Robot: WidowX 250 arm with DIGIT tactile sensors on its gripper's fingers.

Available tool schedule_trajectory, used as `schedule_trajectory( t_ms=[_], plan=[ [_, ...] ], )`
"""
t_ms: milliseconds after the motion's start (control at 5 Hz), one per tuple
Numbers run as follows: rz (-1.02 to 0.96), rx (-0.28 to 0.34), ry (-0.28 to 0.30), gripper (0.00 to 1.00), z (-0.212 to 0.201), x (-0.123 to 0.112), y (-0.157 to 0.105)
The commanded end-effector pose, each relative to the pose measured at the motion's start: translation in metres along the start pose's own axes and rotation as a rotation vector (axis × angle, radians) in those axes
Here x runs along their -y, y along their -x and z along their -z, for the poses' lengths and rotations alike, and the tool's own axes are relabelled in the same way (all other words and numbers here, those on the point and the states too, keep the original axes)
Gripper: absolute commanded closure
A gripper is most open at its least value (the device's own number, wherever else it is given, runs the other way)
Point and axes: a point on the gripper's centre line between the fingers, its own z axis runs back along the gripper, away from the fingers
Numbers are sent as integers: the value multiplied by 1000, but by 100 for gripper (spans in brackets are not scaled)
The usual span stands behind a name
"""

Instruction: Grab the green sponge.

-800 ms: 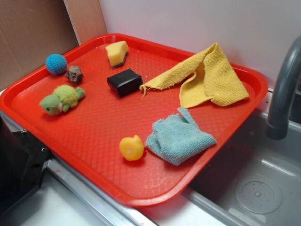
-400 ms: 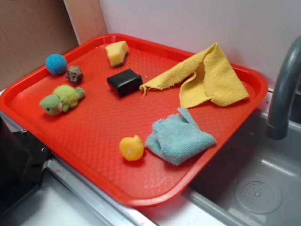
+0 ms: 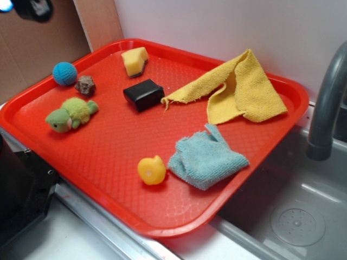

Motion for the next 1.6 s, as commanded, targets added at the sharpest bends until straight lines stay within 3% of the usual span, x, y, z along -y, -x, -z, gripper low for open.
schedule_trajectory(
  t_ms=[0, 200, 400, 600, 1200, 1400],
  plan=[
    [-114, 147, 2, 0, 42, -26, -57],
    [-186, 179, -7, 0, 55, -38, -78],
    [-290, 169, -52, 0, 78, -47, -96],
    [-375, 135, -57, 0, 104, -48, -112],
    [-375, 135, -57, 0, 104, -48, -112],
    [-448, 168, -40, 0, 134, -48, -123]
  ],
)
